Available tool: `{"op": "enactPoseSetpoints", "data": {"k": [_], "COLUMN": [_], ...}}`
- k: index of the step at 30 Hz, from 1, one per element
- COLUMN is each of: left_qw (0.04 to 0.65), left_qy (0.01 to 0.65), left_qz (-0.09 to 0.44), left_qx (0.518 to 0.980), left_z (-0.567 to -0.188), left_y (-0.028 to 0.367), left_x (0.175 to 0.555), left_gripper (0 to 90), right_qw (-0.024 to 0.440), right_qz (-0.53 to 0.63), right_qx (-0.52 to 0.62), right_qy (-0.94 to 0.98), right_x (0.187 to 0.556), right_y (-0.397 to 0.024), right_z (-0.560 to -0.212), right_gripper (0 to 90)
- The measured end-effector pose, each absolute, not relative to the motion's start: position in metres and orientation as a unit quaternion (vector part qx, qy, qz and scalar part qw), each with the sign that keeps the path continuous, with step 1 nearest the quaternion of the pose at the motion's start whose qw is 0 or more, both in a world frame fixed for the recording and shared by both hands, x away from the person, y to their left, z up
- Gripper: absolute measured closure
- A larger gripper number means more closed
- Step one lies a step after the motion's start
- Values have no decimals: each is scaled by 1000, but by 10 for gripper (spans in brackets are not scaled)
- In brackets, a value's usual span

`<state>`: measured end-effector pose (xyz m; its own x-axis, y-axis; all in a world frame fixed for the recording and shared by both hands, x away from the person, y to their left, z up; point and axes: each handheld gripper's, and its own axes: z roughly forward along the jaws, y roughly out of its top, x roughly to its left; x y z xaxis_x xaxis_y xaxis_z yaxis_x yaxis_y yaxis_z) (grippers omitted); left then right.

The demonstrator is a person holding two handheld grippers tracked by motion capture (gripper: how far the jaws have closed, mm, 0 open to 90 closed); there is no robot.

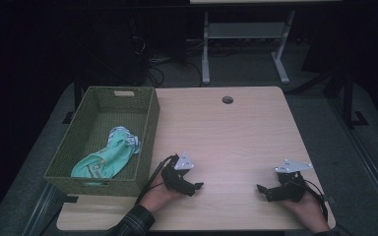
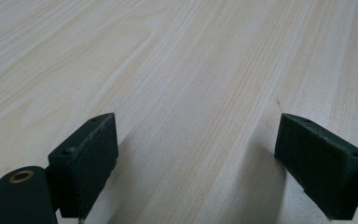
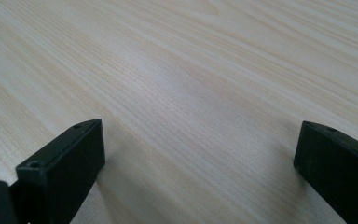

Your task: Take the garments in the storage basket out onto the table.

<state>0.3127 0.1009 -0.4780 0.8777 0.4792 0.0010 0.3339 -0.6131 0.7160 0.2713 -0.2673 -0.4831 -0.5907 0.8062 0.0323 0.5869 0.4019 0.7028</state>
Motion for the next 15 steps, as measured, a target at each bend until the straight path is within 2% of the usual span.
{"op": "enactPoseSetpoints", "data": {"k": [15], "left_qw": [338], "left_qy": [216], "left_qz": [81], "left_qx": [913], "left_z": [-470], "left_y": [98], "left_x": [317], "left_gripper": [127], "right_qw": [157], "right_qz": [346], "right_qx": [425], "right_qy": [822], "right_x": [271], "right_y": [-267], "right_z": [-483], "right_gripper": [14]}}
